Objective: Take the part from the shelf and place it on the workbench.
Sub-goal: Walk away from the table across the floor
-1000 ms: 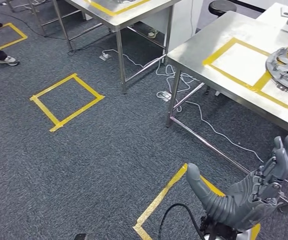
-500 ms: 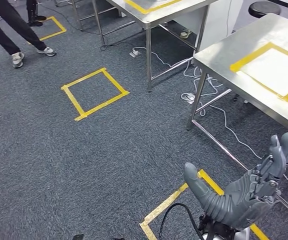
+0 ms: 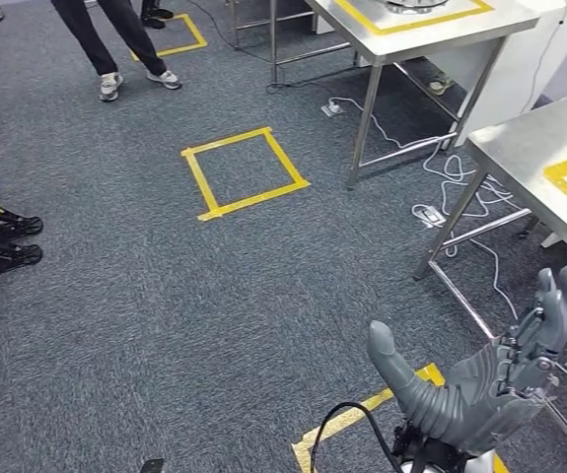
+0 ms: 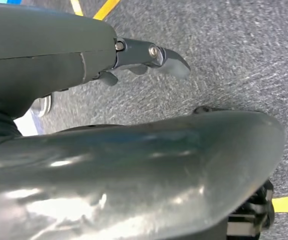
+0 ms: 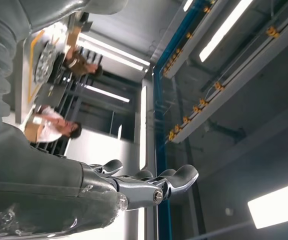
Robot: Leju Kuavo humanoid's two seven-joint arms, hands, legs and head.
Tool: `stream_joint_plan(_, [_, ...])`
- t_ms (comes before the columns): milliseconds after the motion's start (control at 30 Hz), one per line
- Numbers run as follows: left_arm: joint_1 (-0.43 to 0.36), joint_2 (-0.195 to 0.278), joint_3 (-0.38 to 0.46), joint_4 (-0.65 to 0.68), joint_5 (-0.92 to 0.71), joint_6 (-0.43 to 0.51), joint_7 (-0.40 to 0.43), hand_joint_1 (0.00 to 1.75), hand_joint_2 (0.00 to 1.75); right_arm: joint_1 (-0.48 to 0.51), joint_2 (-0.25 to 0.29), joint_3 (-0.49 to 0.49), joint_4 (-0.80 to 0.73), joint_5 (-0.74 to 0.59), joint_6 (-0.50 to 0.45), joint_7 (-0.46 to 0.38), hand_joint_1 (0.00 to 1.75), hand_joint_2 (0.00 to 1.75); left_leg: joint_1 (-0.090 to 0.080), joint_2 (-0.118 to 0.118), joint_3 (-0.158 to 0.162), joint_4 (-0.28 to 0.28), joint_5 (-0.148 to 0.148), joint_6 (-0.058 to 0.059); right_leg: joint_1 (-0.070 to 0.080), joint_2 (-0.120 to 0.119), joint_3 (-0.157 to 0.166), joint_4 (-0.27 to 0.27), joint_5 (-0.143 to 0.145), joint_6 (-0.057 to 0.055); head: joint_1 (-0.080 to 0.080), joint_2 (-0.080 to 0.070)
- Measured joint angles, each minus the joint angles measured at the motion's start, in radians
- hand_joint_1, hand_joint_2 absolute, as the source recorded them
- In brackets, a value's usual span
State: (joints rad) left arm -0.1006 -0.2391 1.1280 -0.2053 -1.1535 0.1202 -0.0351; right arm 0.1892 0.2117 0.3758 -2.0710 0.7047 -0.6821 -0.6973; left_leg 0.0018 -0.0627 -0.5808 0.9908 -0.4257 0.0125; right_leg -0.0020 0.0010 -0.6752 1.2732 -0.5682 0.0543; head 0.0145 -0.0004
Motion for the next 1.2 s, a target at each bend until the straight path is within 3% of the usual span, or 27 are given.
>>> stream_joint_plan(67, [0.000,0.000,0.000,0.000,0.001,0.000,0.000,0.00,0.00,0.000,0.000,0.000,0.000,0.000,0.000,0.000,0.00,1.75,0.000,-0.029,0.002,0.001,0.001,-0.004,-0.004,0.035,0.063,-0.139,0.071,-0.004,0.001,0.000])
stream_joint_plan(133, [-0.001,0.000,0.000,0.000,0.001,0.000,-0.001,0.00,0.00,0.000,0.000,0.000,0.000,-0.001,0.000,0.000,0.00,1.75,0.000,-0.052,-0.003,0.003,0.003,-0.014,-0.010,0.075,0.109,-0.235,0.101,-0.007,0.000,0.000])
stream_joint_plan(167, [-0.001,-0.001,0.000,0.000,0.001,0.000,-0.001,0.00,0.00,0.000,0.000,0.000,0.000,-0.001,0.000,0.000,0.00,1.75,0.001,-0.063,-0.008,0.003,0.006,-0.021,-0.009,0.083,0.115,-0.250,0.101,-0.010,0.000,0.000])
stream_joint_plan(233, [0.002,-0.001,0.000,0.000,0.001,0.000,-0.002,0.00,0.00,0.000,0.000,0.000,0.001,-0.001,0.000,0.000,0.00,1.75,0.005,-0.073,-0.014,0.000,0.011,-0.034,-0.008,0.063,0.116,-0.256,0.106,-0.022,0.000,0.000])
stream_joint_plan(300, [0.003,-0.001,0.000,0.000,0.002,0.000,-0.002,0.00,0.00,0.000,0.000,0.000,0.001,-0.001,0.000,0.000,0.00,1.75,0.003,-0.033,-0.032,0.032,-0.014,-0.043,-0.007,0.038,0.119,-0.263,0.112,-0.035,-0.004,0.000])
stream_joint_plan(367, [0.000,-0.002,0.000,0.000,0.002,0.000,-0.002,0.00,0.00,0.001,0.000,0.001,0.001,-0.001,0.000,0.000,0.00,1.75,0.000,0.025,-0.086,0.143,-0.079,-0.049,-0.005,0.008,0.119,-0.267,0.113,-0.043,-0.009,0.000])
stream_joint_plan(433, [0.000,-0.003,0.000,0.000,0.003,0.000,-0.002,0.00,0.00,0.001,0.000,0.001,0.001,-0.002,0.000,0.000,0.00,1.75,0.001,0.044,-0.141,0.260,-0.126,-0.053,-0.002,-0.024,0.117,-0.267,0.112,-0.045,-0.009,0.000])
stream_joint_plan(467, [0.001,-0.003,0.000,0.000,0.004,0.000,-0.002,0.00,0.00,0.001,0.000,0.001,0.001,-0.002,0.000,0.000,0.00,1.75,0.001,0.047,-0.148,0.277,-0.124,-0.054,-0.002,-0.039,0.117,-0.267,0.112,-0.046,-0.009,0.000])
stream_joint_plan(533, [0.002,-0.003,0.000,0.000,0.004,0.001,-0.002,0.00,0.00,0.001,0.000,0.001,0.001,-0.002,0.000,0.000,0.00,1.75,0.001,0.061,-0.101,0.201,-0.073,-0.054,-0.001,-0.065,0.118,-0.266,0.110,-0.044,-0.009,0.000])
stream_joint_plan(600, [0.001,-0.004,0.000,0.000,0.004,0.003,-0.002,0.00,0.00,0.001,0.000,0.001,0.001,-0.003,0.000,0.000,0.00,1.75,-0.002,0.113,-0.024,0.068,-0.024,-0.049,0.003,-0.087,0.121,-0.263,0.106,-0.038,-0.010,0.000])
stream_joint_plan(667, [-0.003,-0.005,0.000,0.000,0.004,0.004,-0.003,0.00,0.00,0.001,0.000,0.001,0.001,-0.003,0.000,0.000,0.00,1.75,-0.007,0.141,0.009,0.004,-0.013,-0.037,0.010,-0.107,0.123,-0.261,0.102,-0.028,-0.010,0.000])
stream_joint_plan(733, [-0.002,-0.005,0.001,0.000,0.005,0.005,-0.003,0.00,0.00,0.001,0.000,0.001,0.001,-0.002,0.000,0.000,0.00,1.75,-0.008,0.117,0.006,-0.001,-0.011,-0.023,0.010,-0.124,0.127,-0.263,0.099,-0.018,-0.009,0.000])
stream_joint_plan(800, [0.001,-0.005,0.001,0.000,0.006,0.006,-0.003,0.00,0.00,0.001,0.000,0.001,0.001,-0.002,0.000,0.000,0.00,1.75,-0.004,0.093,0.006,-0.004,-0.007,-0.011,0.005,-0.088,0.118,-0.234,0.074,-0.006,-0.006,0.000])
stream_joint_plan(867, [0.000,-0.005,0.001,0.000,0.006,0.006,-0.003,0.00,0.00,0.002,0.000,0.000,0.001,-0.002,0.000,0.000,0.00,1.75,0.000,0.070,0.006,-0.005,-0.003,-0.003,0.002,-0.027,0.070,-0.124,0.014,0.001,-0.001,0.000])
stream_joint_plan(933, [-0.001,-0.005,0.002,0.000,0.006,0.006,-0.003,0.00,0.00,0.002,0.000,0.000,0.001,-0.002,0.000,0.000,0.00,1.75,0.000,0.043,0.004,-0.005,-0.002,0.001,0.001,-0.007,0.006,0.005,-0.036,0.002,0.001,0.000])
stream_joint_plan(967, [-0.001,-0.005,0.002,0.000,0.006,0.006,-0.003,0.00,0.00,0.002,0.000,0.000,0.001,-0.002,0.000,0.000,0.00,1.75,0.000,0.029,0.004,-0.005,-0.001,0.001,0.001,-0.005,-0.009,0.031,-0.036,0.002,0.001,0.000])
stream_joint_plan(1000, [0.000,-0.005,0.002,0.000,0.007,0.006,-0.003,0.00,0.00,0.002,0.000,0.000,0.001,-0.002,0.000,0.000,0.00,1.75,0.000,0.014,0.004,-0.005,0.000,0.000,0.001,-0.004,-0.005,0.016,-0.016,0.000,0.001,0.000])
stream_joint_plan(1033, [0.001,-0.005,0.002,0.000,0.007,0.006,-0.003,0.00,0.00,0.002,0.000,0.000,0.001,-0.002,0.000,0.000,0.00,1.75,0.001,-0.002,0.005,-0.004,0.000,-0.002,-0.001,0.002,0.019,-0.037,0.019,-0.001,0.001,0.000])
stream_joint_plan(1100, [0.001,-0.005,0.002,0.000,0.007,0.006,-0.003,0.00,0.00,0.002,0.000,0.000,0.001,-0.002,0.000,0.000,0.00,1.75,0.001,-0.030,0.004,-0.002,0.002,-0.009,-0.009,0.043,0.084,-0.178,0.081,-0.003,0.001,0.000])
stream_joint_plan(1167, [0.000,-0.005,0.002,0.000,0.008,0.006,-0.003,0.00,0.00,0.002,0.000,0.000,0.001,-0.002,0.000,0.000,0.00,1.75,0.002,-0.051,-0.002,-0.001,0.005,-0.022,-0.012,0.076,0.118,-0.249,0.099,-0.007,0.000,0.000])
stream_joint_plan(1200, [0.001,-0.005,0.002,0.000,0.008,0.006,-0.003,0.00,0.00,0.003,0.000,0.000,0.001,-0.002,0.000,0.000,0.00,1.75,0.003,-0.060,-0.006,-0.003,0.008,-0.029,-0.010,0.075,0.120,-0.254,0.098,-0.013,0.000,0.000])
